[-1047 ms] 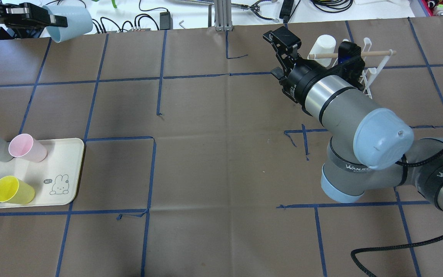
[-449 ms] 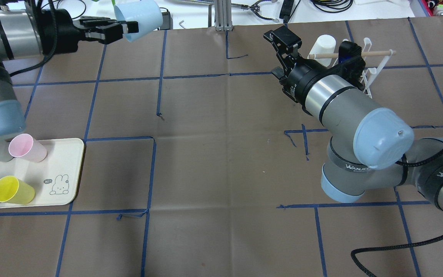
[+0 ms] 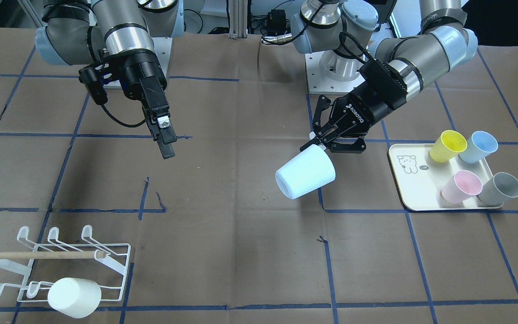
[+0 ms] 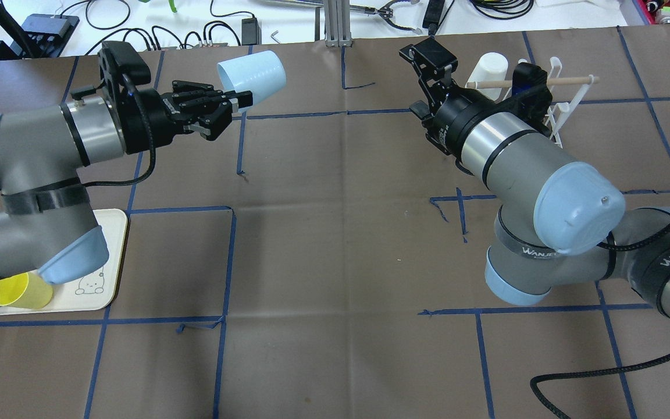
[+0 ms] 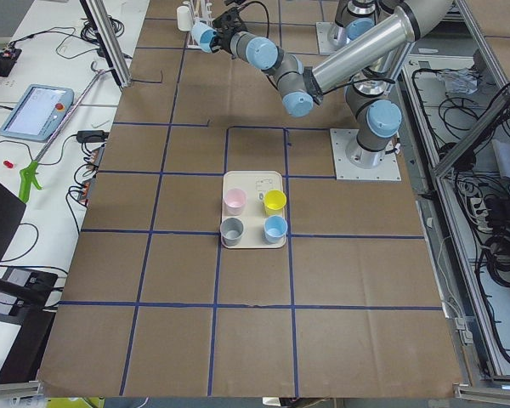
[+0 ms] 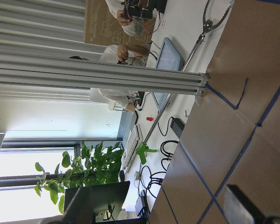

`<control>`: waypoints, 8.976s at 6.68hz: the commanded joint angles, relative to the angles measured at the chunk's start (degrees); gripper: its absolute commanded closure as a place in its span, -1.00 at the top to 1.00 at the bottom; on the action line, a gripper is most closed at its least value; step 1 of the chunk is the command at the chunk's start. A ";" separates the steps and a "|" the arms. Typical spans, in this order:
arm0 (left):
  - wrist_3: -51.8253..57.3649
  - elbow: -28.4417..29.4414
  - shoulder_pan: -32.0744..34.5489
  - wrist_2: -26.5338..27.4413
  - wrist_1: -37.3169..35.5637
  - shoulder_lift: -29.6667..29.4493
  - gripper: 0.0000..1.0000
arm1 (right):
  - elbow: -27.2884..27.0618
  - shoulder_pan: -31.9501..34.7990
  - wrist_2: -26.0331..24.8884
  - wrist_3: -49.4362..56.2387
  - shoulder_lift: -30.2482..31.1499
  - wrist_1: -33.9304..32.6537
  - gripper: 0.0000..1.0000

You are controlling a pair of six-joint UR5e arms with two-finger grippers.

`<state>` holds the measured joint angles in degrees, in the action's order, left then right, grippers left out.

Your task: Transfer IKEA cup to right arm and place on rack

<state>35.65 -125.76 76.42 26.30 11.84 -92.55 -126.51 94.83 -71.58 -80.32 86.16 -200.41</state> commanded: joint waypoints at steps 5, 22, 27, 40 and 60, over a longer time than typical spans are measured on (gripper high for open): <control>-0.22 -1.60 6.36 0.59 -7.09 -3.08 -0.92 | 2.04 4.21 -0.14 -10.37 0.58 10.27 0.98; -0.14 -1.95 6.72 0.59 -7.62 -3.08 -0.88 | 11.45 12.13 -0.23 -16.80 -5.20 22.25 0.87; -0.14 -1.95 6.72 0.59 -7.62 -3.08 -0.87 | 14.44 12.48 -0.41 -16.80 -7.85 22.17 0.87; -7.35 -1.51 5.50 0.51 -7.70 -1.94 0.99 | 14.62 12.48 0.83 -15.92 -8.73 21.64 -0.44; -36.44 33.91 12.52 64.85 75.09 2.20 0.99 | 25.63 -27.42 3.81 84.88 -26.48 10.30 -0.77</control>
<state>-0.09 -91.40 88.07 91.16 87.23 -90.48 -98.92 68.40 -67.83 2.96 59.98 -190.10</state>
